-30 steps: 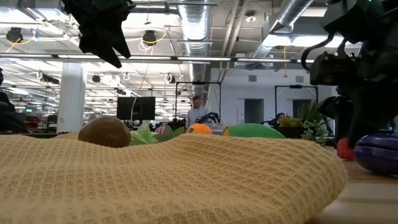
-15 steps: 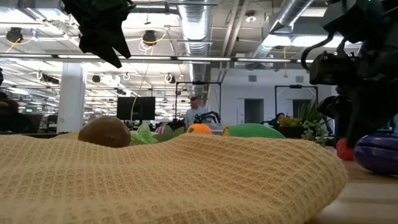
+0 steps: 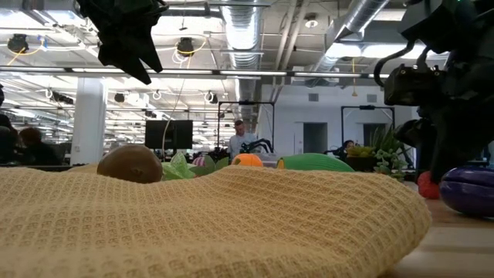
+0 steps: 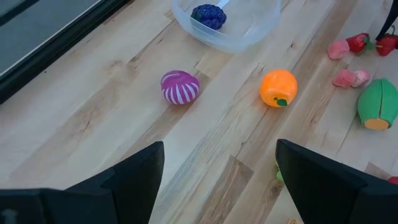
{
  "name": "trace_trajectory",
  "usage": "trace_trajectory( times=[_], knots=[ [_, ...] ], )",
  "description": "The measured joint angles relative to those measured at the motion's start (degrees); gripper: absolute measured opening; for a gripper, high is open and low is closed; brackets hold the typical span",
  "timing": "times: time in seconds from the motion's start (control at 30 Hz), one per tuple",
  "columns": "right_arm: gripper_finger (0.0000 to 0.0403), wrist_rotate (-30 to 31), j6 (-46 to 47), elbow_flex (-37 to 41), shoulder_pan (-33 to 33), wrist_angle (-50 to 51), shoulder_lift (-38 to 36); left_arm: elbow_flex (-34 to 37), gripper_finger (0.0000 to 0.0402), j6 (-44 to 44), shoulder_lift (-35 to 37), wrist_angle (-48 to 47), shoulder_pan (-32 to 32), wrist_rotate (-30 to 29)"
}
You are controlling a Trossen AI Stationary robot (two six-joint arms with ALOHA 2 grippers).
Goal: Pick and placing Produce into tupperware
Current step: Put the right strawberry in the transparent bin
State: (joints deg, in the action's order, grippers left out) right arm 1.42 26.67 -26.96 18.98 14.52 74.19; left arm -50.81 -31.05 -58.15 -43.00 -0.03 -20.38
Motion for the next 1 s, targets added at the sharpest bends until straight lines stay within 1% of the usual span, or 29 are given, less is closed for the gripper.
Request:
trace_trajectory(
  times=[0.27, 0.53, 0.8, 1.0],
  knots=[
    [0.0158, -2.21, 0.92, -0.23, 0.00, 0.38, 0.00, 0.00, 0.0300, 0.00, 0.00, 0.02, 0.00, 0.00],
    [0.0159, -3.16, 0.42, -3.05, 0.00, 2.57, 0.04, 0.00, 0.0300, 0.00, 0.00, 0.02, 0.00, 0.00],
    [0.0161, -3.16, -1.54, -7.83, -0.23, 7.27, 0.02, 0.00, 0.0300, 0.19, 0.00, 0.04, 0.00, 0.00],
    [0.0158, -3.16, -4.37, -12.68, -1.83, 11.72, 0.02, 0.00, 0.0300, 0.48, 0.00, 0.04, 0.00, 0.00]
  ],
)
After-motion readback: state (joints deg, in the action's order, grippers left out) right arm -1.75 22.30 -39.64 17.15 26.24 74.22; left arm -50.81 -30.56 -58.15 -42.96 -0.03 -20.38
